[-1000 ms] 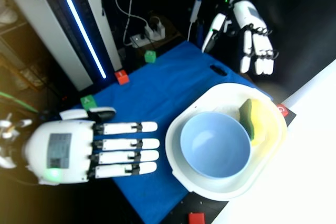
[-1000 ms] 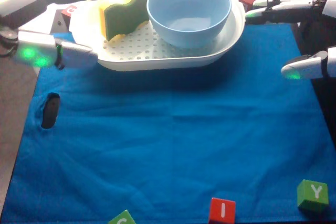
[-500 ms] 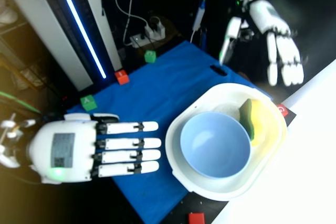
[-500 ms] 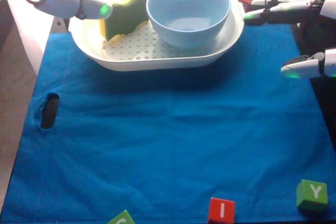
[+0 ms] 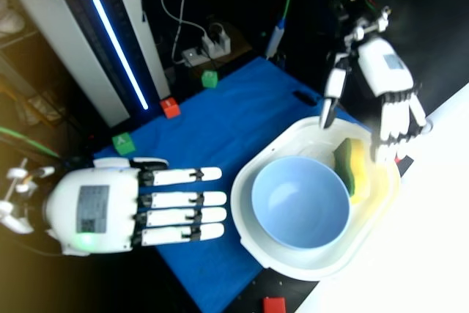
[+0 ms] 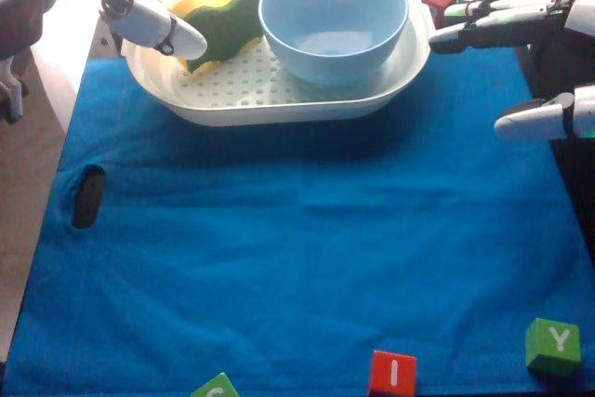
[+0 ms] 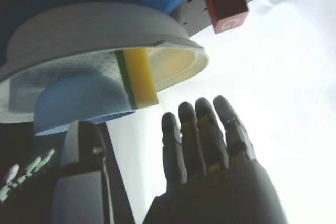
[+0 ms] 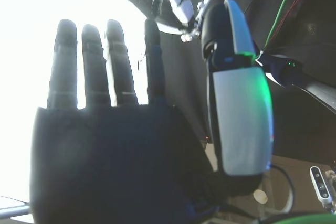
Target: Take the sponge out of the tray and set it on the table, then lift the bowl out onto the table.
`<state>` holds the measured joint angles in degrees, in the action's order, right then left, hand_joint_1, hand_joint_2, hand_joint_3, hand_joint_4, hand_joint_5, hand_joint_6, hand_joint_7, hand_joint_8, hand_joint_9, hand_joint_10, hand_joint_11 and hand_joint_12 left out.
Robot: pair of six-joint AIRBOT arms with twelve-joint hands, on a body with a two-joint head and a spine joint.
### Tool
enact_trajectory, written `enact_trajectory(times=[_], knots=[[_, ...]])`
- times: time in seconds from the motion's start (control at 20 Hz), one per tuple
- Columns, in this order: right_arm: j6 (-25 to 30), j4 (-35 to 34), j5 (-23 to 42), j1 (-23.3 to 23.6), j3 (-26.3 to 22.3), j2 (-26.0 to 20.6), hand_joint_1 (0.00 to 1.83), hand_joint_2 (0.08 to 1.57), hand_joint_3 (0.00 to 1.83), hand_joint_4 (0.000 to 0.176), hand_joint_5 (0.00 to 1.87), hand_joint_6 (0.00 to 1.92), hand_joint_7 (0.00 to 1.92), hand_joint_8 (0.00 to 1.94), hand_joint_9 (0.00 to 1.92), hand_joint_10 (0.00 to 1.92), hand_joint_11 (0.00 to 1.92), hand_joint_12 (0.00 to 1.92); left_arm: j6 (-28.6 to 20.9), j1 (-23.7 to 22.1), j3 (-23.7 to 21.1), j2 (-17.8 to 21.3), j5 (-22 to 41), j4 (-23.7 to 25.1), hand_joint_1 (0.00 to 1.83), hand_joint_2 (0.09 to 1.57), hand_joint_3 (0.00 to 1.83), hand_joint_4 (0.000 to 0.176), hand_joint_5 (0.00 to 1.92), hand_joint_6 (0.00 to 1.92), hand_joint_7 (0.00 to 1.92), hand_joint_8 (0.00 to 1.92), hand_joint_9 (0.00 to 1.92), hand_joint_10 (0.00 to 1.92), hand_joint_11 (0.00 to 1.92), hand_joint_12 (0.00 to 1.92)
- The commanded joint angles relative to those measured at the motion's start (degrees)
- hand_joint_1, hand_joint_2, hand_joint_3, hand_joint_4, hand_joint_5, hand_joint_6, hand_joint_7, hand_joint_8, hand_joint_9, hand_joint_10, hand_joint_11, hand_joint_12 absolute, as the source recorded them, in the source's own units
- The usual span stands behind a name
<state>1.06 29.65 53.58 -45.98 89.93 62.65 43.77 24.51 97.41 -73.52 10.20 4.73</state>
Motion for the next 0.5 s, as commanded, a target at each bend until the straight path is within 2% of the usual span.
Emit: enact_trajectory(times=[0.0, 0.05, 0.1, 0.15, 0.2, 0.25, 0.3, 0.35, 0.4, 0.45], knots=[[0.3, -3.6, 5.4, 0.8, 0.2, 0.2, 0.71, 1.14, 0.01, 0.136, 0.40, 0.01, 0.24, 0.01, 0.12, 0.01, 0.01, 0.26, -0.1, -1.1, 0.8, -0.7, 4.6, -0.5, 0.92, 0.95, 0.00, 0.020, 0.56, 0.01, 0.54, 0.01, 0.46, 0.02, 0.00, 0.92], [0.3, -3.6, 5.3, 0.8, 0.2, 0.2, 0.71, 1.14, 0.00, 0.128, 0.41, 0.01, 0.26, 0.01, 0.13, 0.01, 0.02, 0.26, 0.1, -1.1, 1.4, -1.4, 4.0, -0.4, 0.89, 0.96, 0.01, 0.021, 0.57, 0.01, 0.55, 0.01, 0.47, 0.02, 0.00, 0.94], [0.3, -3.6, 5.3, 0.8, 0.3, 0.3, 0.70, 1.14, 0.00, 0.127, 0.41, 0.01, 0.25, 0.01, 0.13, 0.01, 0.02, 0.27, 0.5, -1.4, 2.0, -2.1, 3.4, -0.4, 0.89, 0.98, 0.01, 0.003, 0.60, 0.01, 0.59, 0.02, 0.50, 0.02, 0.00, 1.01], [0.3, -3.6, 5.3, 0.8, 0.3, 0.3, 0.69, 1.14, 0.00, 0.143, 0.41, 0.01, 0.25, 0.00, 0.13, 0.00, 0.01, 0.27, 1.2, -1.6, 2.5, -2.6, 2.8, -0.4, 0.86, 0.99, 0.01, 0.018, 0.60, 0.01, 0.60, 0.01, 0.51, 0.02, 0.00, 1.03], [0.3, -3.6, 5.2, 0.8, 0.3, 0.4, 0.65, 1.15, 0.01, 0.146, 0.41, 0.01, 0.25, 0.00, 0.12, 0.00, 0.00, 0.27, 2.1, -1.9, 2.8, -3.1, 2.4, -0.4, 0.87, 1.01, 0.01, 0.018, 0.62, 0.01, 0.64, 0.02, 0.55, 0.04, 0.00, 1.15], [0.3, -3.6, 5.2, 0.8, 0.3, 0.5, 0.62, 1.15, 0.00, 0.153, 0.42, 0.01, 0.25, 0.00, 0.12, 0.00, 0.00, 0.28, 2.7, -2.1, 3.1, -3.4, 2.2, -0.4, 0.88, 1.01, 0.00, 0.039, 0.65, 0.01, 0.70, 0.03, 0.62, 0.06, 0.00, 1.29], [0.3, -3.6, 5.2, 0.8, 0.3, 0.5, 0.61, 1.15, 0.00, 0.153, 0.44, 0.00, 0.27, 0.00, 0.13, 0.00, 0.00, 0.32, 2.7, -2.2, 3.4, -3.7, 2.1, -0.4, 0.89, 1.06, 0.01, 0.072, 0.72, 0.02, 0.82, 0.05, 0.70, 0.12, 0.00, 1.44], [0.3, -3.6, 5.2, 0.8, 0.3, 0.5, 0.59, 1.15, 0.00, 0.155, 0.44, 0.00, 0.27, 0.00, 0.14, 0.00, 0.00, 0.35, 2.7, -2.3, 3.5, -4.0, 2.1, -0.5, 0.90, 1.10, 0.00, 0.082, 0.80, 0.01, 0.94, 0.03, 0.57, 0.65, 0.01, 1.57], [0.3, -3.6, 5.2, 0.8, 0.3, 0.5, 0.55, 1.17, 0.00, 0.164, 0.44, 0.00, 0.27, 0.00, 0.15, 0.00, 0.00, 0.42, 2.7, -2.3, 3.6, -4.2, 2.1, -0.5, 1.18, 1.15, 0.00, 0.000, 0.92, 0.62, 0.93, 1.06, 0.45, 1.19, 0.02, 1.71], [0.3, -3.6, 5.2, 0.8, 0.3, 0.5, 0.60, 1.17, 0.00, 0.163, 0.44, 0.00, 0.28, 0.00, 0.16, 0.00, 0.00, 0.48, 2.7, -2.4, 3.6, -4.3, 2.2, -0.5, 1.23, 1.16, 0.00, 0.000, 0.93, 0.76, 0.87, 1.36, 0.42, 1.47, 0.04, 1.82]])
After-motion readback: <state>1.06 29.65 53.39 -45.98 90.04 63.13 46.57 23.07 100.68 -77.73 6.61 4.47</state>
